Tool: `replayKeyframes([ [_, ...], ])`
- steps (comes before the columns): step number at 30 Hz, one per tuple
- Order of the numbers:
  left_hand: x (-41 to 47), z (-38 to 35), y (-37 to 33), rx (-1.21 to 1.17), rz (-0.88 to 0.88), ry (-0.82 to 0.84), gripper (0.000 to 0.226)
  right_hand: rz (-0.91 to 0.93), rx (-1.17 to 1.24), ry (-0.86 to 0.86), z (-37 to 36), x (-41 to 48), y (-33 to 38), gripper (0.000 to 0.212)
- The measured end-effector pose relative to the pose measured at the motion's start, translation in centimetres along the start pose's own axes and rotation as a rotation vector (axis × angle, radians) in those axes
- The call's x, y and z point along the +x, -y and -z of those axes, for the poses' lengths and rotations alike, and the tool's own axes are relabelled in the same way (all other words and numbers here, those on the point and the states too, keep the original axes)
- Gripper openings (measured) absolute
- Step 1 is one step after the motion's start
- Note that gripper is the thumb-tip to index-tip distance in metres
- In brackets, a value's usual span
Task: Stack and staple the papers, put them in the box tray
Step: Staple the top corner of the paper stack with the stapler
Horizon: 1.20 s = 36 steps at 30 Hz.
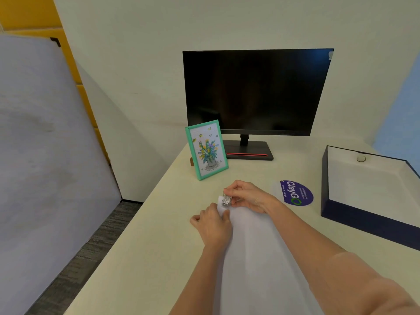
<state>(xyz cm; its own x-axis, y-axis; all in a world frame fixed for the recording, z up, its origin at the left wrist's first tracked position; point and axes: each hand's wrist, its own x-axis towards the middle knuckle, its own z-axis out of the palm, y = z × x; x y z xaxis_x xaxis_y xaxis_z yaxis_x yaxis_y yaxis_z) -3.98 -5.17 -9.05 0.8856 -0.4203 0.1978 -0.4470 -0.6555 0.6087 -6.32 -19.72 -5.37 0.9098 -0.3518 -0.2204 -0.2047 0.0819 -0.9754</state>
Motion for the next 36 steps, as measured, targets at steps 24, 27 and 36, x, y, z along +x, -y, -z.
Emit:
replayKeyframes([
  [24, 0.2, -0.6, 0.3, 0.013, -0.002, -0.027, 0.016, -0.112, 0.017, 0.192, 0.7, -1.4, 0.6, 0.04],
  [27, 0.1, -0.6, 0.2, 0.037, -0.014, -0.019, 0.015, -0.12, 0.019, 0.157, 0.7, -1.4, 0.4, 0.035],
  [36, 0.2, -0.6, 0.1, 0.054, -0.015, -0.02, 0.017, -0.082, 0.003, 0.176, 0.4, -1.5, 0.5, 0.041],
])
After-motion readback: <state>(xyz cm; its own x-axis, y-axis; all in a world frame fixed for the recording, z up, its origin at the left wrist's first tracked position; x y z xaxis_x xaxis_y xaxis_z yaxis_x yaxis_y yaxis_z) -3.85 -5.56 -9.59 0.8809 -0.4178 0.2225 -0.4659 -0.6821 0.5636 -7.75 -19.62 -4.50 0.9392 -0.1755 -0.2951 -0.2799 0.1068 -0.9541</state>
